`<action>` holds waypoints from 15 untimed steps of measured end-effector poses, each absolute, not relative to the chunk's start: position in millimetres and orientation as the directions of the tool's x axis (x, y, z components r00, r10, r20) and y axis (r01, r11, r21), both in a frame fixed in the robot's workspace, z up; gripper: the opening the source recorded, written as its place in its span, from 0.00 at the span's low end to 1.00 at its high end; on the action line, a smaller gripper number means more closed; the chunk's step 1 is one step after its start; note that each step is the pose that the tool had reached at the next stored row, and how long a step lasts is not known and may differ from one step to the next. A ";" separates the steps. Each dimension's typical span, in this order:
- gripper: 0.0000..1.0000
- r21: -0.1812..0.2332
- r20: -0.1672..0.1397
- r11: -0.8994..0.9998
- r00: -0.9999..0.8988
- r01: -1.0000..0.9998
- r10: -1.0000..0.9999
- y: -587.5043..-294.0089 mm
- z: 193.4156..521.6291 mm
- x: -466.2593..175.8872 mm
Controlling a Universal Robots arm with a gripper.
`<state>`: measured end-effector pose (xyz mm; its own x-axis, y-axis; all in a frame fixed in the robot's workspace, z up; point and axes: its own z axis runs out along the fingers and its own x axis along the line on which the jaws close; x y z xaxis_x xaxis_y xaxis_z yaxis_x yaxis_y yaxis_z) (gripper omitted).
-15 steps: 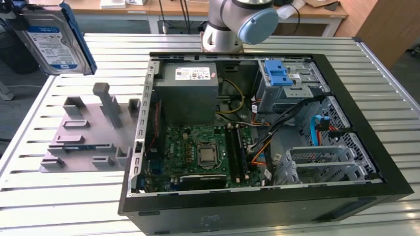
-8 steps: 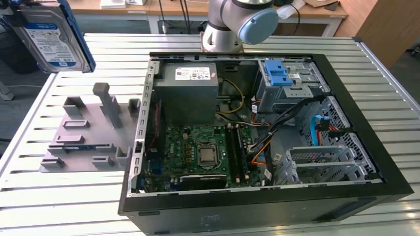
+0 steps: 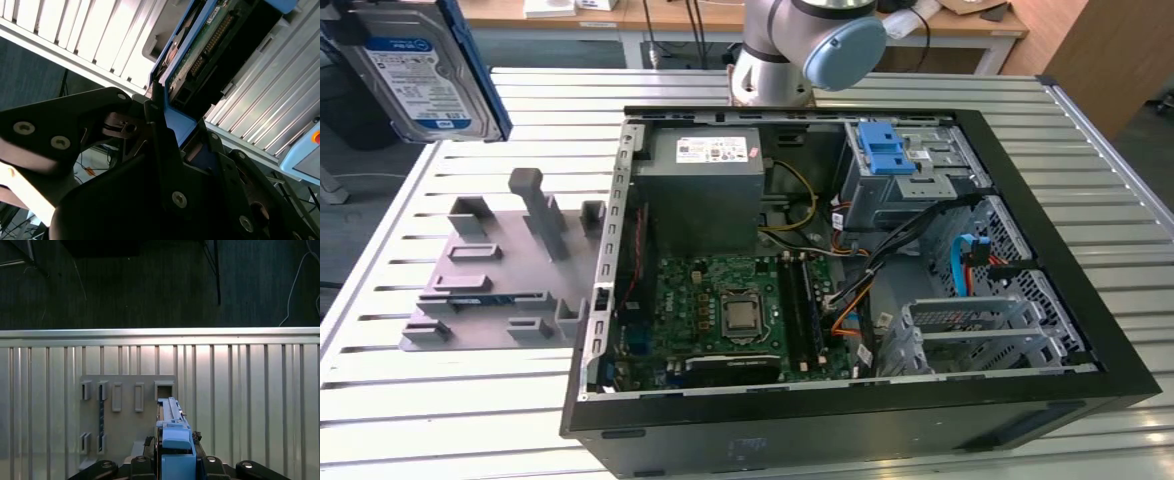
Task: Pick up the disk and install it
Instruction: 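Pick up the disk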
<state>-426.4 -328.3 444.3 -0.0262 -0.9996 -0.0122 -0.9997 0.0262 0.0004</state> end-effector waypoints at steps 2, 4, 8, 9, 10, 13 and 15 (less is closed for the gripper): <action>0.36 0.000 -0.012 0.026 -0.026 -1.000 -1.000 -328.3 446.3 -426.4; 0.36 0.000 -0.012 0.026 -0.026 -1.000 -1.000 -328.3 448.1 -426.4; 0.36 0.000 -0.012 0.026 -0.026 -1.000 -1.000 -328.3 452.0 -426.4; 0.36 0.000 -0.012 0.026 -0.026 -1.000 -1.000 -328.3 453.0 -426.4; 0.36 0.000 -0.012 0.026 -0.026 -1.000 -1.000 -328.3 454.0 -426.4; 0.36 0.000 -0.012 0.026 -0.026 -1.000 -1.000 -328.3 456.8 -426.4; 0.36 0.000 -0.012 0.026 -0.026 -1.000 -1.000 -328.3 458.6 -426.4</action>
<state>-426.4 -328.3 458.6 -0.0262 -0.9996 -0.0122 -0.9997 0.0262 0.0004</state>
